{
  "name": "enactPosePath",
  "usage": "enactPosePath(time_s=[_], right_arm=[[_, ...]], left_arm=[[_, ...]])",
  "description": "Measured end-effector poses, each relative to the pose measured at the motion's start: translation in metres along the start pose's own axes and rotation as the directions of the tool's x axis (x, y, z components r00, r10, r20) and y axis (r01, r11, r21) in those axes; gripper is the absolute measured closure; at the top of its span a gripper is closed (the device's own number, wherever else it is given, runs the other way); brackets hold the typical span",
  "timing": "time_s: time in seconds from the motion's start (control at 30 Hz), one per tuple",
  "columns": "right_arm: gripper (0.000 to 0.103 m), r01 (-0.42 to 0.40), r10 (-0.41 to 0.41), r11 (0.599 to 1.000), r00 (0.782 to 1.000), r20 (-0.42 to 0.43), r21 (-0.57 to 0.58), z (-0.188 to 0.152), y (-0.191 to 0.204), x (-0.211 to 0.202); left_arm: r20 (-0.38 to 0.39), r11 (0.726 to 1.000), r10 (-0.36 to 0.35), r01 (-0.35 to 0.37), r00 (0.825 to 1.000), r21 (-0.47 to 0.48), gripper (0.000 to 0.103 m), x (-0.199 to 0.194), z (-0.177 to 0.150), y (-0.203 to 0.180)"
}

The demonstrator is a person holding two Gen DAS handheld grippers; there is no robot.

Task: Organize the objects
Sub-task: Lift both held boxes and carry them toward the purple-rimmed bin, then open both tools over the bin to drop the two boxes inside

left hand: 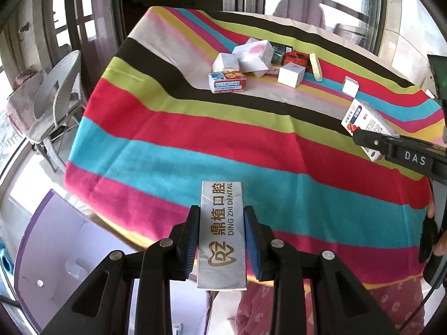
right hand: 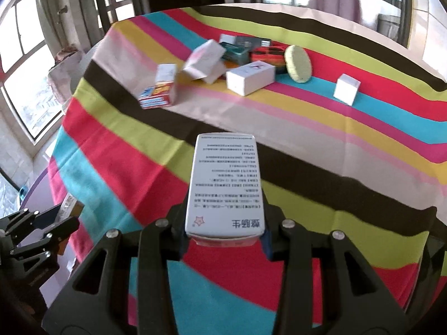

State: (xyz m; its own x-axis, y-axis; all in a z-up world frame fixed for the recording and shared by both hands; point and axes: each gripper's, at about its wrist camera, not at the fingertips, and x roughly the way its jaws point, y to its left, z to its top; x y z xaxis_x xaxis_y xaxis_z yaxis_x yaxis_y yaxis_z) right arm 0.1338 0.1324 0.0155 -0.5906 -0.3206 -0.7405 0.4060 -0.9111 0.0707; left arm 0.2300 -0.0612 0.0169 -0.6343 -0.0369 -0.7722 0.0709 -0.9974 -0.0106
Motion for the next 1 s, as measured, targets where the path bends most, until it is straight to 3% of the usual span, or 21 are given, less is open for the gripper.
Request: enactPosePath(time_s=[0.53, 1.0], right_arm=[[0.059, -0.056, 0.064, 0.986, 0.997, 0.044, -0.156, -0.013, 0.091, -0.05], [0.059, -0.152, 0.171, 0.892, 0.985, 0.007, -0.427, -0.046, 0.197, -0.07]], left_arm=[[0.077, 0.999, 0.019, -0.016, 0.997, -0.042, 0.071, -0.046, -0.031, 0.038], [0.057, 0.973, 0.127, -0.113, 0.99, -0.203, 0.071, -0.074, -0.092, 0.119]])
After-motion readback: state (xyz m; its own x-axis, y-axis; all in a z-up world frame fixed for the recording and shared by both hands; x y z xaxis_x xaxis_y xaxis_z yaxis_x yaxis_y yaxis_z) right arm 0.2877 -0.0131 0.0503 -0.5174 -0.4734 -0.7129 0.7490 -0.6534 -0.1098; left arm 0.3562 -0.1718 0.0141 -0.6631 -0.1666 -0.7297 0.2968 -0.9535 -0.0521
